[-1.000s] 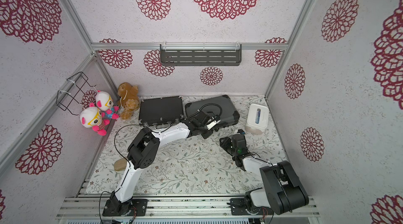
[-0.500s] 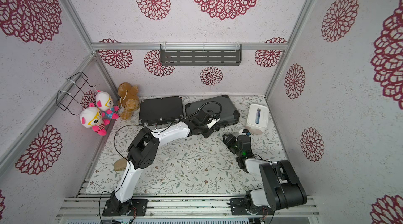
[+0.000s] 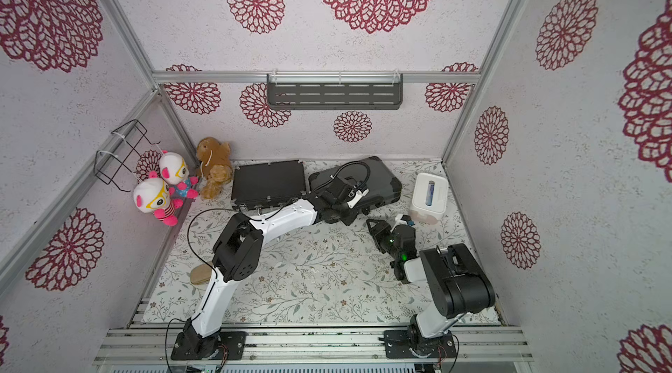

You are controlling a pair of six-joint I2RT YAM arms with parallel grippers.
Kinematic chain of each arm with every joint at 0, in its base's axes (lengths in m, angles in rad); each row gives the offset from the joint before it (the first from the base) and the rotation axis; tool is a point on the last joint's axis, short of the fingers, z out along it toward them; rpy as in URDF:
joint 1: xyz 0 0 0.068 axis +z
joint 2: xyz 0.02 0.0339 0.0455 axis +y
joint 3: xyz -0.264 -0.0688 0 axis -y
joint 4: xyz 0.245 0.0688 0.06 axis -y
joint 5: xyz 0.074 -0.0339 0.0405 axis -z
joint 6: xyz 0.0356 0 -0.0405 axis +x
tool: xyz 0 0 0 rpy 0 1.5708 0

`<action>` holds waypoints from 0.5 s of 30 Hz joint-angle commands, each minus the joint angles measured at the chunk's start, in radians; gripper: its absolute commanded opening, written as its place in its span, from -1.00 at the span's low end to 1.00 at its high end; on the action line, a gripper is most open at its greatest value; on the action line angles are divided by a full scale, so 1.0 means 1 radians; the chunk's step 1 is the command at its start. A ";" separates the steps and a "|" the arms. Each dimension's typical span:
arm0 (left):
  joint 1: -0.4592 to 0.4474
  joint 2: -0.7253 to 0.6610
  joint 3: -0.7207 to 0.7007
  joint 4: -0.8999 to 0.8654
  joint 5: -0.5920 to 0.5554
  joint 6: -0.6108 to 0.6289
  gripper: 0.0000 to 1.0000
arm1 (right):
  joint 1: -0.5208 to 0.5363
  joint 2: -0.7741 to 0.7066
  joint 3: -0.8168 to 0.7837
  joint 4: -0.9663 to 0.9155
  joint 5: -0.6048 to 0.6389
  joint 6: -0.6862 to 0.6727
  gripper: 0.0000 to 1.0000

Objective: Open the poker set cases
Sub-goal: Pick up the poker set case from the center of the board.

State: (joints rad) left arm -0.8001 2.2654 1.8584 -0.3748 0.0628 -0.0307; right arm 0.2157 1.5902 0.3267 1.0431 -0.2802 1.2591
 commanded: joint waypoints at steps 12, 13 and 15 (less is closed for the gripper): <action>-0.004 -0.181 0.122 0.198 0.029 -0.144 -1.00 | 0.002 0.335 0.017 0.642 0.010 0.245 0.17; -0.005 -0.178 0.124 0.197 0.028 -0.146 -1.00 | 0.003 0.334 0.017 0.641 0.014 0.241 0.18; -0.005 -0.176 0.128 0.198 0.033 -0.152 -1.00 | 0.002 0.332 0.023 0.642 0.022 0.236 0.18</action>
State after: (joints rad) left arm -0.8005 2.2654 1.8824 -0.3832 0.0666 -0.0605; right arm 0.2150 1.9392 0.3252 1.5436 -0.2653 1.4784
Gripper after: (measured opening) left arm 0.203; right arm 0.588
